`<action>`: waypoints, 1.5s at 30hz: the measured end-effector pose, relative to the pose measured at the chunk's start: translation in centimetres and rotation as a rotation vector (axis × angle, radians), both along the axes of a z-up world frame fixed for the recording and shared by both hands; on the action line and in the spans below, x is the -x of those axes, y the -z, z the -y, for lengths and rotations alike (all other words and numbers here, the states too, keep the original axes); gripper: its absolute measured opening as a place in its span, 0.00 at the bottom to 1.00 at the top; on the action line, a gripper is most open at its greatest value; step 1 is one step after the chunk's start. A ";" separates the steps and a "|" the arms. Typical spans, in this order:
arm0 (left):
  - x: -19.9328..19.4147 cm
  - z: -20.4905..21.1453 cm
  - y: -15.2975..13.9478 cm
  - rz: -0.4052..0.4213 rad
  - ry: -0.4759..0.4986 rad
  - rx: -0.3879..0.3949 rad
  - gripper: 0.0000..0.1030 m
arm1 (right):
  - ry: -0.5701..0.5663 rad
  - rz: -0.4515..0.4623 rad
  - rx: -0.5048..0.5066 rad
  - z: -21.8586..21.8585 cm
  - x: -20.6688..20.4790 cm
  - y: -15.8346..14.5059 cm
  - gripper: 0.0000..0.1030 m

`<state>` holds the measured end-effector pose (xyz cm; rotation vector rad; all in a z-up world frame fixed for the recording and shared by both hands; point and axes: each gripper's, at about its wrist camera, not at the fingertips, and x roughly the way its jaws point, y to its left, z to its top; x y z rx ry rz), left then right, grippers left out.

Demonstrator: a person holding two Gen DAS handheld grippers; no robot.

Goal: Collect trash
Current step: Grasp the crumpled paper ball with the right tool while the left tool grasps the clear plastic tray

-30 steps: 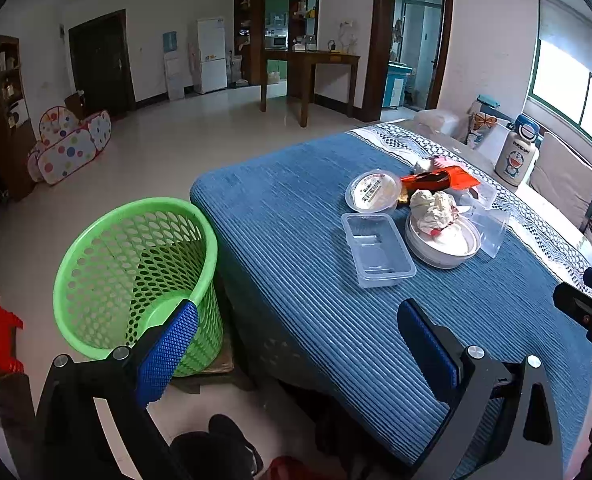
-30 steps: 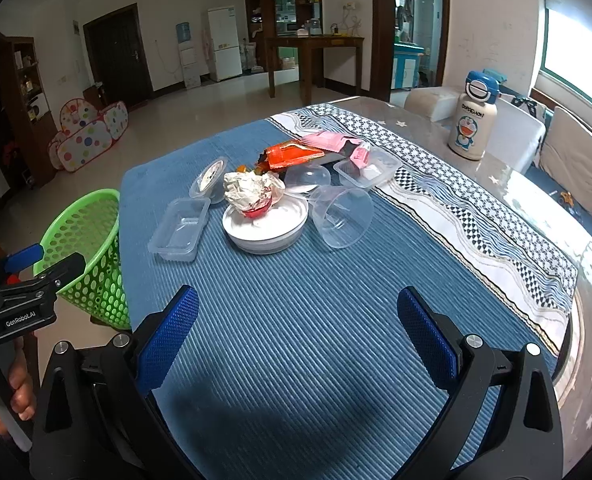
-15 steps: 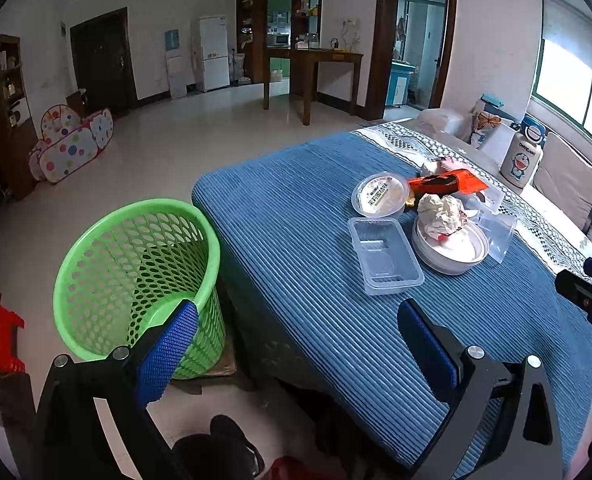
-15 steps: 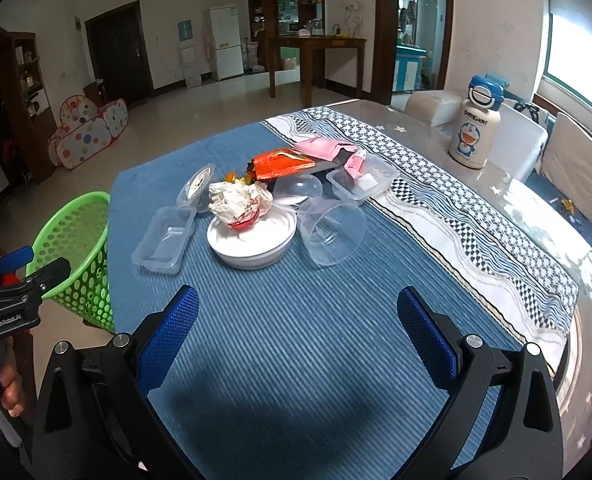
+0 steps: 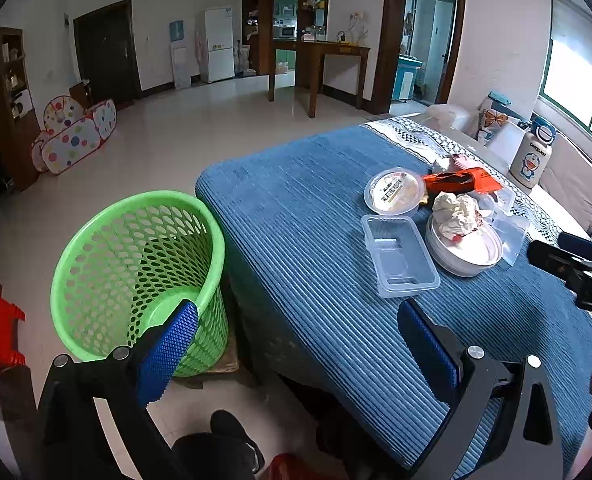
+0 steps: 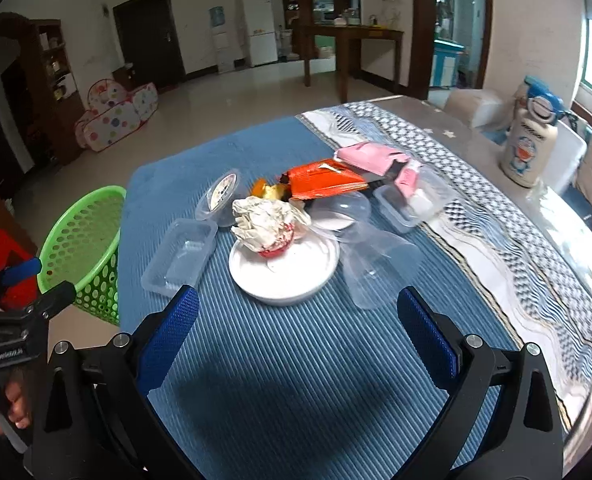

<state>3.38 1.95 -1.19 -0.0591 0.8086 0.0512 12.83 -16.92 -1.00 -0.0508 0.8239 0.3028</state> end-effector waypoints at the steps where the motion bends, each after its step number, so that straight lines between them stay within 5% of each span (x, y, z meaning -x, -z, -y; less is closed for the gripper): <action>1: -0.1 -0.1 0.1 -0.004 -0.002 0.001 0.94 | -0.006 -0.005 -0.004 -0.2 -0.4 0.2 0.95; 22: -2.1 -1.2 0.7 -0.033 -0.019 0.018 0.94 | -0.022 -0.085 -0.055 -2.3 -7.2 2.4 0.81; 31: -3.5 -0.5 -0.1 -0.015 0.031 0.045 0.92 | -0.037 -0.091 -0.056 -2.4 -7.5 2.7 0.57; 37: -5.3 0.6 0.4 -0.044 0.084 0.088 0.70 | -0.067 -0.091 -0.111 -1.3 -6.1 1.9 0.42; 45: -8.7 2.7 2.7 -0.138 0.193 0.164 0.49 | -0.064 -0.066 -0.158 0.8 -4.0 0.6 0.41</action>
